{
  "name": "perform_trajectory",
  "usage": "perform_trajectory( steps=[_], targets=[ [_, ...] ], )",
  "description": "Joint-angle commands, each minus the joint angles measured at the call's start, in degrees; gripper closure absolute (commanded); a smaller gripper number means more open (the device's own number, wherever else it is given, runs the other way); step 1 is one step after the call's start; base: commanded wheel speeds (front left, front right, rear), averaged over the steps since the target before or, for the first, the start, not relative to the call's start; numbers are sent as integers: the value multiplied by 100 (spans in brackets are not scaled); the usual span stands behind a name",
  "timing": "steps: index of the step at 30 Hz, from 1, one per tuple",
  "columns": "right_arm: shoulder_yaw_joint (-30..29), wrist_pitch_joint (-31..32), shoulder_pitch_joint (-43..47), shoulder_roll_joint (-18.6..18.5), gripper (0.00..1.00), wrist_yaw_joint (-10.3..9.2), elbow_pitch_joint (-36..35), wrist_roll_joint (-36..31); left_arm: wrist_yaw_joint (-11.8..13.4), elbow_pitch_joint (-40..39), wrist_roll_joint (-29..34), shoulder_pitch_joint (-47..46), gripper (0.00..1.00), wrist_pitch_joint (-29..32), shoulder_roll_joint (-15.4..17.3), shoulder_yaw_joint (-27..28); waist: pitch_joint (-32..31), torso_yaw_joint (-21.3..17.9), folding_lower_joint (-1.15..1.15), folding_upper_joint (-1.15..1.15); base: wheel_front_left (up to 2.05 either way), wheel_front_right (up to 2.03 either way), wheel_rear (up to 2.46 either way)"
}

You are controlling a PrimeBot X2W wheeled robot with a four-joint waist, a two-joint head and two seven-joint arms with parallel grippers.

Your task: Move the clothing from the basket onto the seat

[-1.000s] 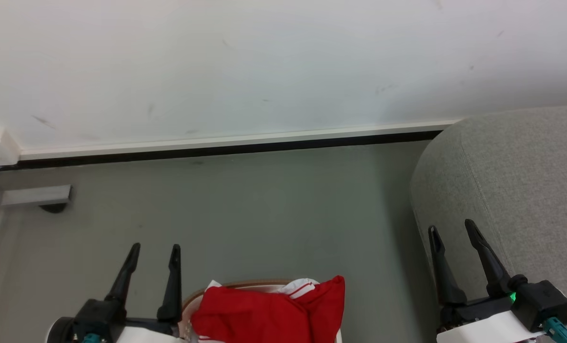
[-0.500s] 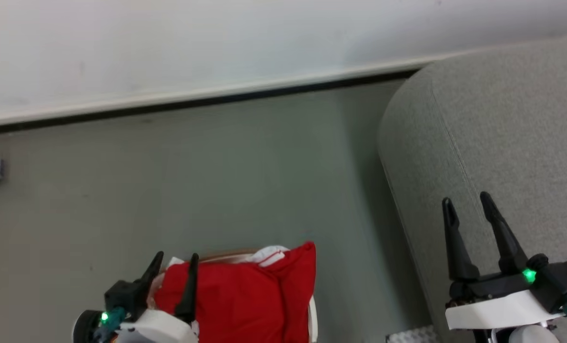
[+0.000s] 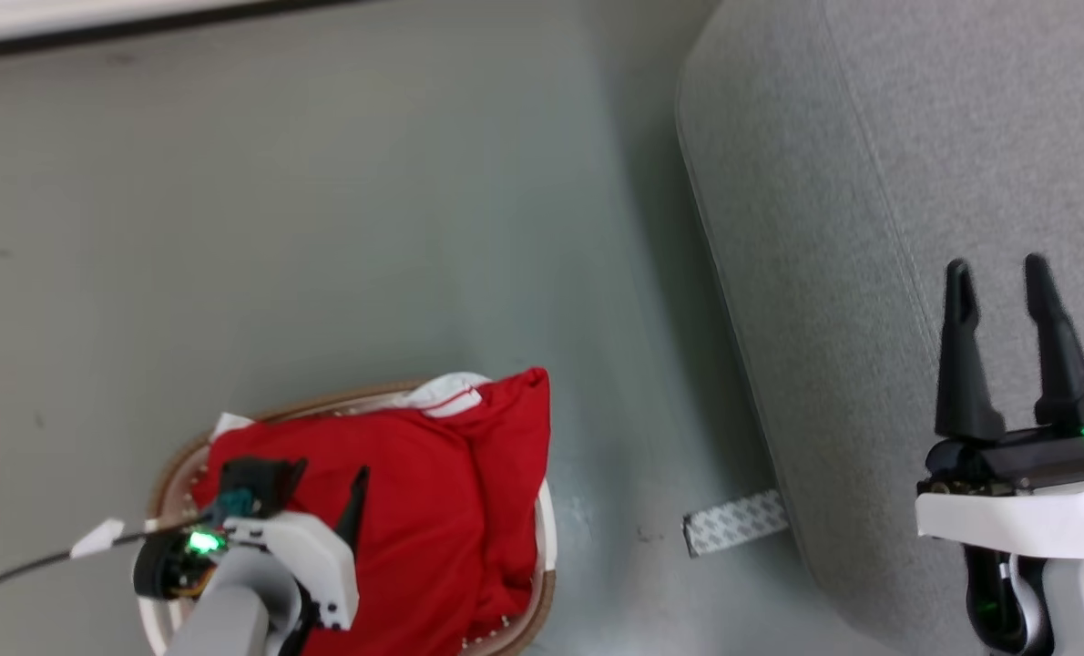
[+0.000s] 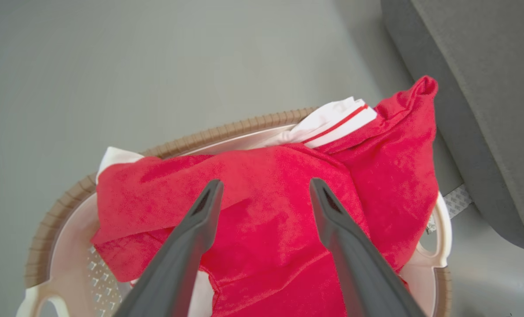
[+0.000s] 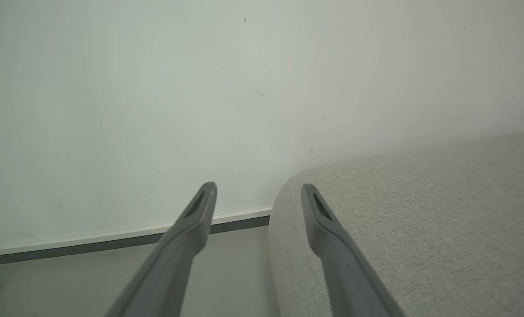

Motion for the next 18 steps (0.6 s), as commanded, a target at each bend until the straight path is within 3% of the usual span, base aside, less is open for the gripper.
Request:
perform_trajectory(
  steps=[1, 18],
  targets=[
    [-37, -19, -88, 5, 0, -12, -78, 72, -20, 70, -5, -189, 0, 48, 95, -52, 479, -242, -1, 0, 0, 0, 0],
    [78, -20, -360, 3, 0, -12, -300, 519, -23, 1497, -666, -1239, 0, 1103, 637, -1368, 1493, -849, -1, 0, 0, 0, 0]
  ],
)
